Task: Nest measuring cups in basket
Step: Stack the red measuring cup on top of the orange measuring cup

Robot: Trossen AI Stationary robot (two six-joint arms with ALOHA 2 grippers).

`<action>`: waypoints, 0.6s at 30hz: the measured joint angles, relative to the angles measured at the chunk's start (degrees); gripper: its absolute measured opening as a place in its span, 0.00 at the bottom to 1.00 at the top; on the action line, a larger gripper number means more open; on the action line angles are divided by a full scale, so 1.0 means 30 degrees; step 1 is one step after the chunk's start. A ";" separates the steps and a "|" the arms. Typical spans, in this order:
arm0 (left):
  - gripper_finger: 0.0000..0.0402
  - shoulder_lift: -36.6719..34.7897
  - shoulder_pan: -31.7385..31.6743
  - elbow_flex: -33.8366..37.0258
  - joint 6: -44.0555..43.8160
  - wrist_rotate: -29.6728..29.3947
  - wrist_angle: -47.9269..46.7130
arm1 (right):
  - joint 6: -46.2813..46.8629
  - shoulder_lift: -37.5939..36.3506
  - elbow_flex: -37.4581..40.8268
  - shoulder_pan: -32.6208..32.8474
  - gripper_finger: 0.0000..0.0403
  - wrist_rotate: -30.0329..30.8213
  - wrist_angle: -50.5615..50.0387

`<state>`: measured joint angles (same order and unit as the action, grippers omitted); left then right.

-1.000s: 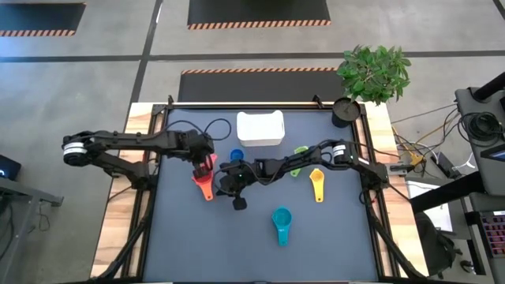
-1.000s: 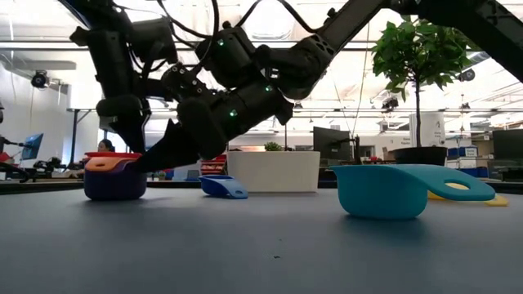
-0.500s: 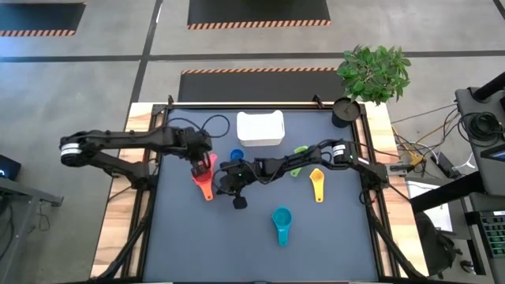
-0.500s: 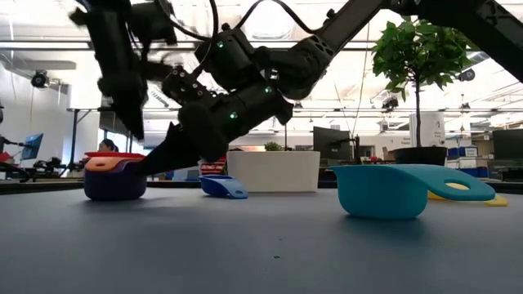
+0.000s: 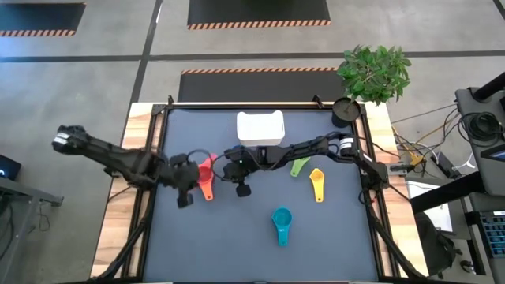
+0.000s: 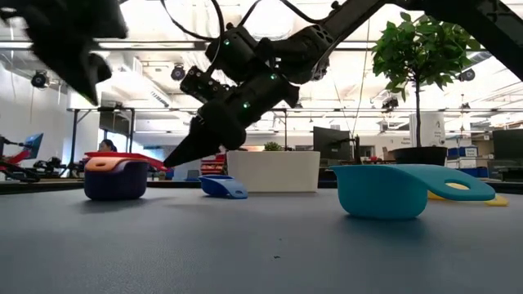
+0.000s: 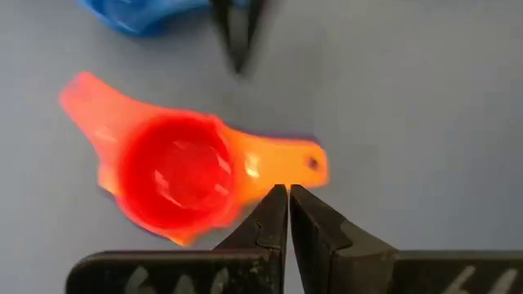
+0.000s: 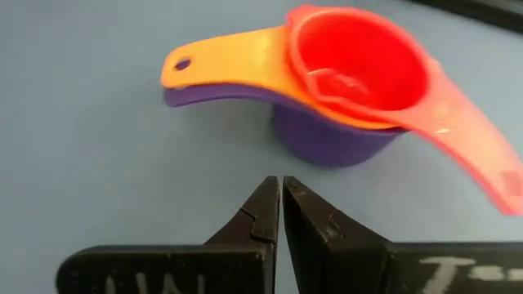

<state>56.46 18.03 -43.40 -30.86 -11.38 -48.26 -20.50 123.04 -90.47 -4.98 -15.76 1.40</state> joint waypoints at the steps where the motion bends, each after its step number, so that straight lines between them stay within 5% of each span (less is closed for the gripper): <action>1: 0.00 0.0143 0.0677 0.0234 -0.0676 -0.0046 0.0098 | -0.0027 -0.0089 -0.0048 -0.0116 0.02 0.0154 0.0018; 7: 0.00 0.1552 0.3409 0.1629 -0.3995 -0.1958 0.0846 | -0.0181 -0.0392 -0.0997 -0.1098 0.02 0.1285 0.0175; 18: 0.00 0.4509 0.3612 0.2836 -0.4543 -0.2563 0.4352 | 0.0148 0.1196 -0.3772 -0.2294 0.02 0.1301 0.0180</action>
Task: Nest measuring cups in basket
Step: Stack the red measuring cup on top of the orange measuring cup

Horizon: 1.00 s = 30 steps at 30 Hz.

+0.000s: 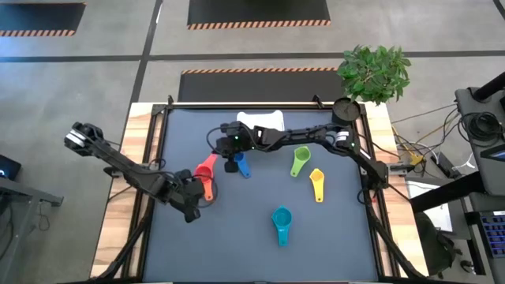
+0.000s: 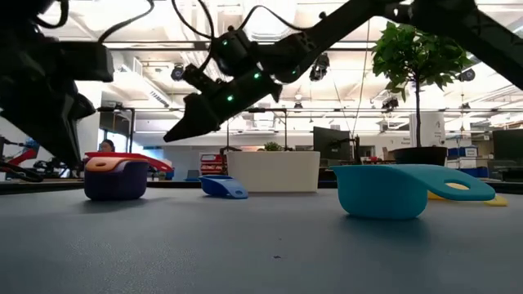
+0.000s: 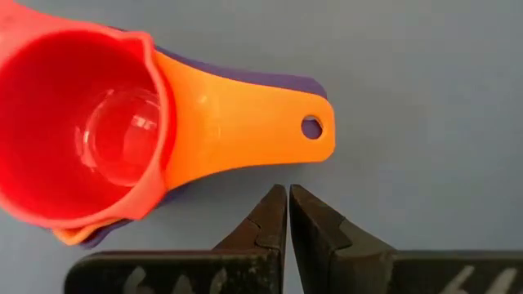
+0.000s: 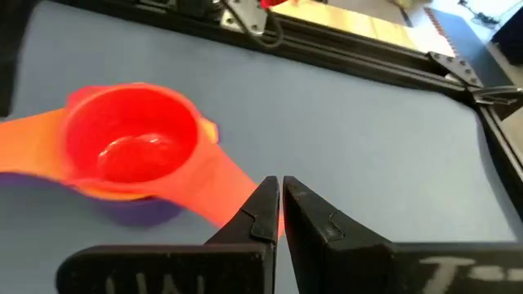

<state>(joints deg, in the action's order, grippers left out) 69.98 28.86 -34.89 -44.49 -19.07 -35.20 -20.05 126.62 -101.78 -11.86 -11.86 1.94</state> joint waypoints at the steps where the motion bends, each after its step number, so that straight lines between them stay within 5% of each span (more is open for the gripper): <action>1: 0.00 0.0238 0.0000 -0.0010 0.0007 0.0013 0.0150 | 0.0005 0.0301 -0.0314 -0.0059 0.02 0.0000 0.0028; 16: 0.00 0.1929 -0.0007 -0.0192 -0.0386 -0.0345 0.1034 | 0.0328 0.5231 -0.7688 -0.0334 0.02 -0.0030 -0.4399; 30: 0.00 0.2569 -0.0066 -0.0024 -0.0724 -0.1822 0.1932 | -0.0532 0.4698 -0.8137 -0.0129 0.02 -0.1679 -0.8646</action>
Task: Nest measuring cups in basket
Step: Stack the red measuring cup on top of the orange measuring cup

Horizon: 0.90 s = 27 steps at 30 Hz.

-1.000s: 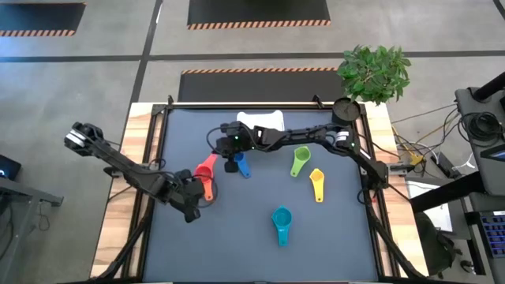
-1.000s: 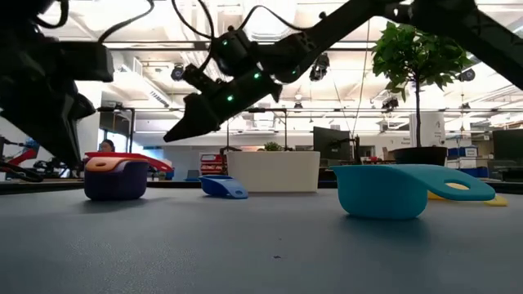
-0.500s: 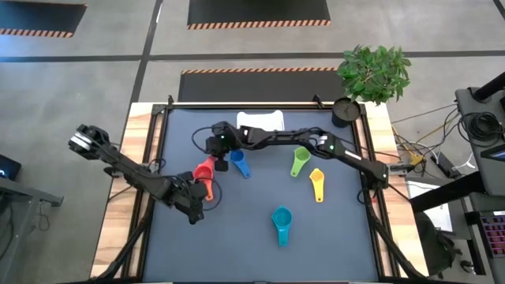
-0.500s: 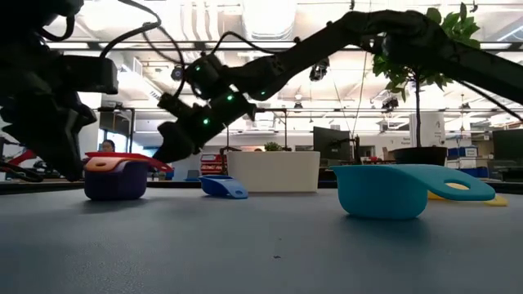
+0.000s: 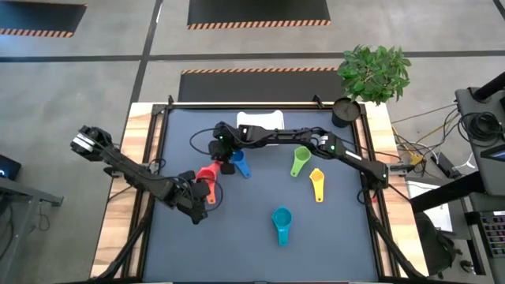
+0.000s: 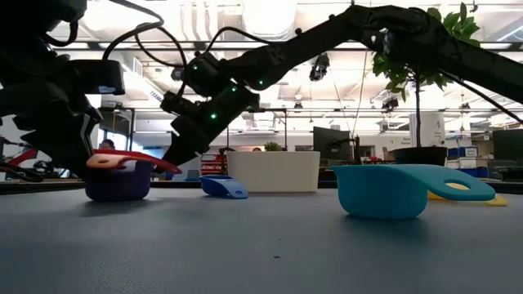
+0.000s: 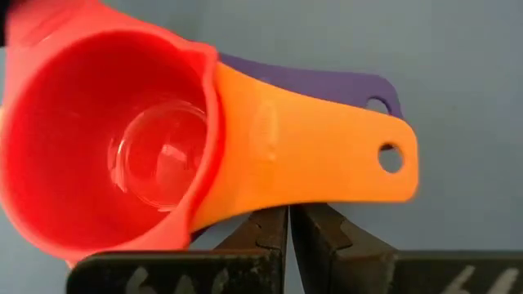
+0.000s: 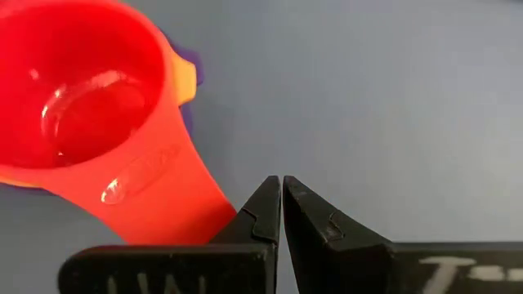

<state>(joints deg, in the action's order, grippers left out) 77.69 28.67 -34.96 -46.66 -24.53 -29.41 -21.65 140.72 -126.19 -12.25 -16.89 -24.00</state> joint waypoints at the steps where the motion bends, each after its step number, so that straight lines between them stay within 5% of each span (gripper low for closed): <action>1: 0.00 0.0000 0.0000 0.0000 -0.0077 0.0000 0.0038 | -0.0003 -0.0006 0.0000 0.0056 0.02 -0.0009 -0.0132; 27: 0.00 -0.1118 0.1446 0.0051 -0.2725 0.1086 -0.0903 | -0.0150 -0.1366 0.0022 0.1131 0.02 -0.0063 -0.5738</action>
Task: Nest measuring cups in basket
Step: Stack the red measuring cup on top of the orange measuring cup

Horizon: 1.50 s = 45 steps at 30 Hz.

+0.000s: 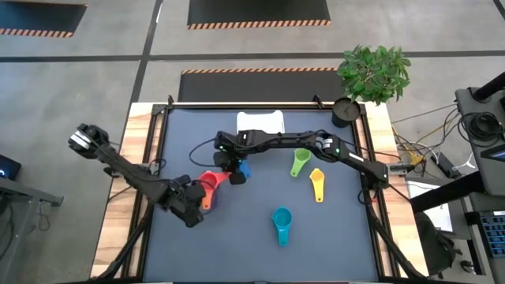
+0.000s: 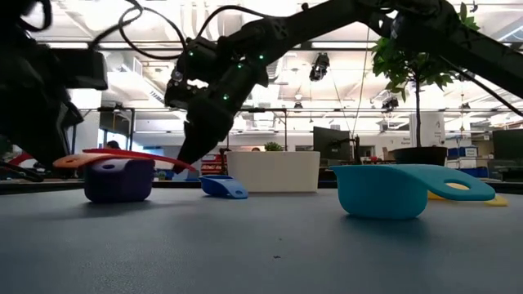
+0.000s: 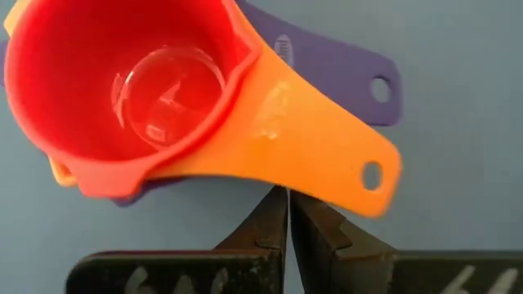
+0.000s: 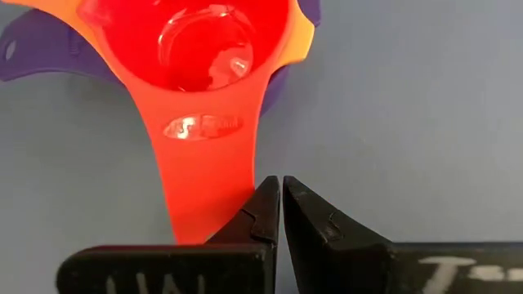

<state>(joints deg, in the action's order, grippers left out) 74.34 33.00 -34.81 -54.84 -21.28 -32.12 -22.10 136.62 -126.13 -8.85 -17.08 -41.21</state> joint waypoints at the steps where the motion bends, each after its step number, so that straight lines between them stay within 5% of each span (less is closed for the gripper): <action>1: 0.00 -0.0219 0.0174 0.0000 -0.0183 0.0000 -0.0040 | 0.0019 -0.0041 0.0000 0.0017 0.02 0.0001 -0.0061; 9: 0.00 -0.1730 0.1772 -0.0007 -0.1935 -0.0886 -0.0380 | 0.0580 -0.0190 0.0000 0.0174 0.02 0.0044 -0.0339; 18: 0.00 -0.0289 0.1857 -0.0197 -0.2652 -0.1262 0.0203 | 0.0850 -0.0190 0.0000 0.0675 0.02 0.0040 -0.0736; 22: 0.00 -0.0245 0.2090 -0.2055 -0.2879 -0.0064 -0.3025 | 0.0842 -0.0214 0.0000 0.0740 0.02 0.0039 -0.0778; 29: 0.00 -0.0249 0.2797 -0.4367 -0.3043 -0.1572 -0.7628 | 0.0872 -0.0263 0.0000 0.0701 0.02 0.0066 -0.0762; 37: 0.00 0.0402 0.2860 -0.1939 -0.5245 -0.1764 -0.6891 | 0.0872 -0.0263 0.0000 0.0791 0.02 0.0059 -0.0765; 45: 0.00 0.1487 0.2809 -0.1701 -0.4426 -0.2615 -0.3396 | 0.1383 -0.0263 0.0000 0.0831 0.02 0.0059 -0.1507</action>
<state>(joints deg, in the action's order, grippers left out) 78.80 41.43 -39.91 -68.11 -29.12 -42.30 -17.95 135.83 -126.13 -6.36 -16.91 -45.73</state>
